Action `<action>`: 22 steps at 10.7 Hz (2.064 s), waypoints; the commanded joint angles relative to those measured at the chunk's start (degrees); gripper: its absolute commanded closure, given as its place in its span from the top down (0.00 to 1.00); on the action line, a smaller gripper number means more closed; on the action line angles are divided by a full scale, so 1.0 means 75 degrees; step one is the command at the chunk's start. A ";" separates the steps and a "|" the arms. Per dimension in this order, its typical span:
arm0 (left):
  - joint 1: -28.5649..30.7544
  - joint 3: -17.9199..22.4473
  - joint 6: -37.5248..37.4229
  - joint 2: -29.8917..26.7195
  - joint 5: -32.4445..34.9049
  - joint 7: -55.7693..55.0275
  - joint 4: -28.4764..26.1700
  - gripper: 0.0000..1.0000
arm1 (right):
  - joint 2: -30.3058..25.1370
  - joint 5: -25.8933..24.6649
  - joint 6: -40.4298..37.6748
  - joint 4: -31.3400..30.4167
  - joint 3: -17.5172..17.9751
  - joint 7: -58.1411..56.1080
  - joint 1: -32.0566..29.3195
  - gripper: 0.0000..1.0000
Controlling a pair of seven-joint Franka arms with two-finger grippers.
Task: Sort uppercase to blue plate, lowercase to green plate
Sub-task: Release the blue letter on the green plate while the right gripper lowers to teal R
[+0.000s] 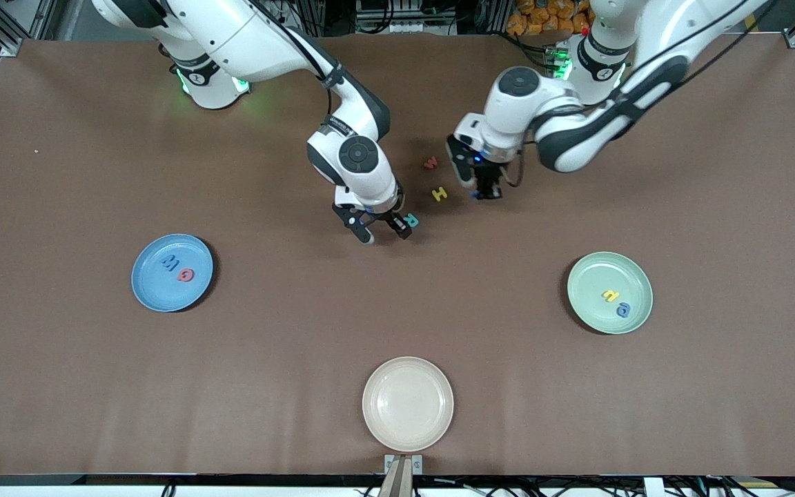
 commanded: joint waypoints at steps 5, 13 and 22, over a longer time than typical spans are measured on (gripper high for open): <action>0.0702 -0.0149 -0.2858 0.0265 -0.1494 0.1399 0.2372 0.00 | 0.0643 -0.0087 -0.0191 0.0845 -0.0515 0.0605 0.0790 0.83; -0.0049 0.2872 -0.3508 0.0721 -0.2820 0.1798 0.4779 0.00 | 0.0808 0.0030 -0.0543 0.1127 -0.0504 0.0699 0.0908 0.78; -0.0412 0.2829 -0.3601 0.0818 -0.2960 0.0193 0.5166 1.00 | 0.0819 0.0124 -0.0531 0.1186 -0.0445 0.0886 0.0931 0.79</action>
